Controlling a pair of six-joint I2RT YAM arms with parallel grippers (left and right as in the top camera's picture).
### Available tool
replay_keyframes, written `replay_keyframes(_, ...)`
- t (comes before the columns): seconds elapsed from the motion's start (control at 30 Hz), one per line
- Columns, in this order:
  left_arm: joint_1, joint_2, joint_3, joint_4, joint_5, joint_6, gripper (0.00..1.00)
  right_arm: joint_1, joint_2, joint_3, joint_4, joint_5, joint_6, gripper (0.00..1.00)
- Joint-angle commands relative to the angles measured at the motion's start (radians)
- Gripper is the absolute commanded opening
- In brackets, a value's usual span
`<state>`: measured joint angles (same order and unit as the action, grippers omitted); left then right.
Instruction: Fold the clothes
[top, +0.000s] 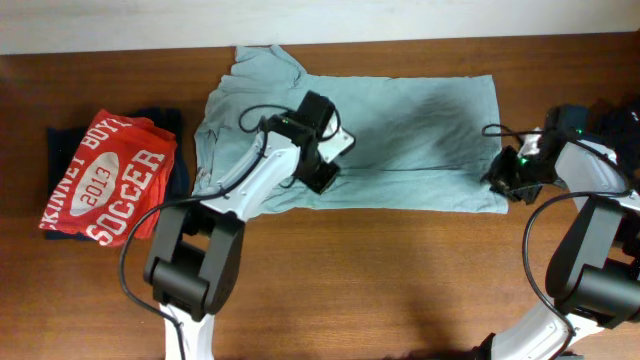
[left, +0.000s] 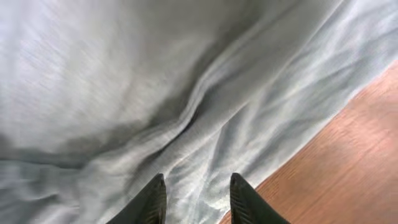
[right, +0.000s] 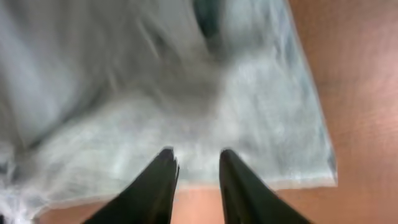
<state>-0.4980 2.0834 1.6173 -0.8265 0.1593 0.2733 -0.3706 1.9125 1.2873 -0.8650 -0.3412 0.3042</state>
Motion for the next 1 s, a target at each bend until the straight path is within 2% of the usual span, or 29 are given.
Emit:
replay_keyframes(0.0,0.003,-0.038,0.021,-0.021,-0.003,0.000,0.35,-0.002,-0.032,0.007,-0.055,0.012,-0.016,0.22)
replay_keyframes(0.17,0.003,-0.037,0.018,-0.010,-0.047,0.001,0.36,-0.003,-0.027,-0.041,-0.055,0.105,0.033,0.05)
replay_keyframes(0.47,0.003,-0.036,0.018,0.026,-0.061,0.003,0.40,-0.001,-0.001,-0.218,0.257,0.111,0.041,0.04)
replay_keyframes(0.73,0.003,-0.036,0.018,0.030,-0.101,0.005,0.41,-0.012,-0.002,-0.235,0.093,0.407,0.105,0.04)
replay_keyframes(0.9,0.003,-0.036,0.005,0.086,-0.060,0.005,0.41,-0.008,-0.004,-0.231,0.095,0.412,0.104,0.04)
replay_keyframes(0.97,0.003,-0.034,0.003,0.093,-0.001,0.005,0.40,-0.009,-0.004,-0.228,0.094,0.409,0.100,0.04)
